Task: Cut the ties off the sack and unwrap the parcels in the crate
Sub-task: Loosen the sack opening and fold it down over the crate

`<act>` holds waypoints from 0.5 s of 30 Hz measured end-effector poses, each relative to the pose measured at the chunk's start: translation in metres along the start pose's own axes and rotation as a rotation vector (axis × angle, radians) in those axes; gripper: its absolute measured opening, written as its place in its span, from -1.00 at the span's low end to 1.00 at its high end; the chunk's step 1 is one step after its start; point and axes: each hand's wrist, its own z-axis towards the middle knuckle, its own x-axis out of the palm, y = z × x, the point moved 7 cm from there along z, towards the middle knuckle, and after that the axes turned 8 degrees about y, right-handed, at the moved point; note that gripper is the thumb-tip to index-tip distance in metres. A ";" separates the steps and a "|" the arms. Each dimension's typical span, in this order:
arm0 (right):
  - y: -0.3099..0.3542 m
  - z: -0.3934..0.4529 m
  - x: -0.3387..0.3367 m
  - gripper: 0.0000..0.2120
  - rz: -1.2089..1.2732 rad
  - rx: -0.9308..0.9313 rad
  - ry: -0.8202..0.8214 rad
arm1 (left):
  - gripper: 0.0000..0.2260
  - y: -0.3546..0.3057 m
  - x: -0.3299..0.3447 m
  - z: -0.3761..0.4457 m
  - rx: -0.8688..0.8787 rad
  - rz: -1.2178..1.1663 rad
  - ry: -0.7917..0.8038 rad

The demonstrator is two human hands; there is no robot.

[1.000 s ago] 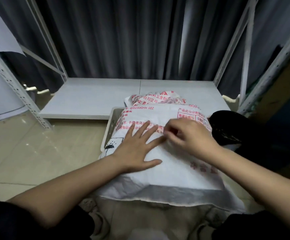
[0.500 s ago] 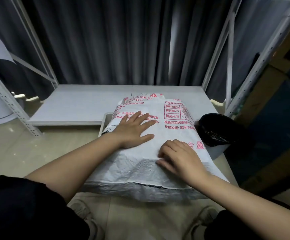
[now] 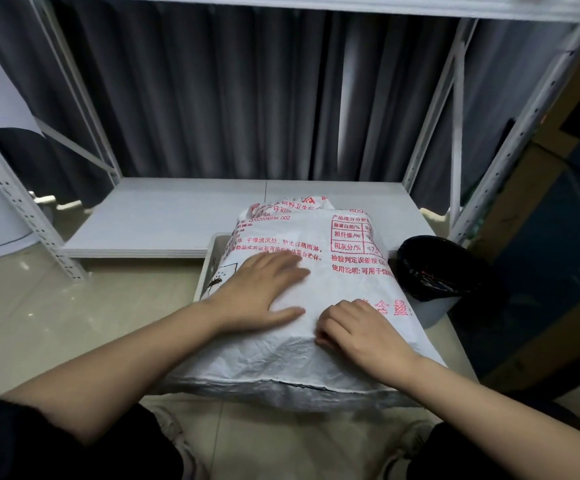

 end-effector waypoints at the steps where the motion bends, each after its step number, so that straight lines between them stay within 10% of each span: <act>1: 0.000 -0.001 0.000 -0.81 -0.008 -0.004 -0.005 | -0.35 -0.010 0.006 -0.012 0.058 0.047 -0.041; 15: -0.008 0.006 -0.002 -0.84 -0.048 0.037 -0.082 | -0.88 0.012 0.015 -0.058 0.012 0.370 -0.256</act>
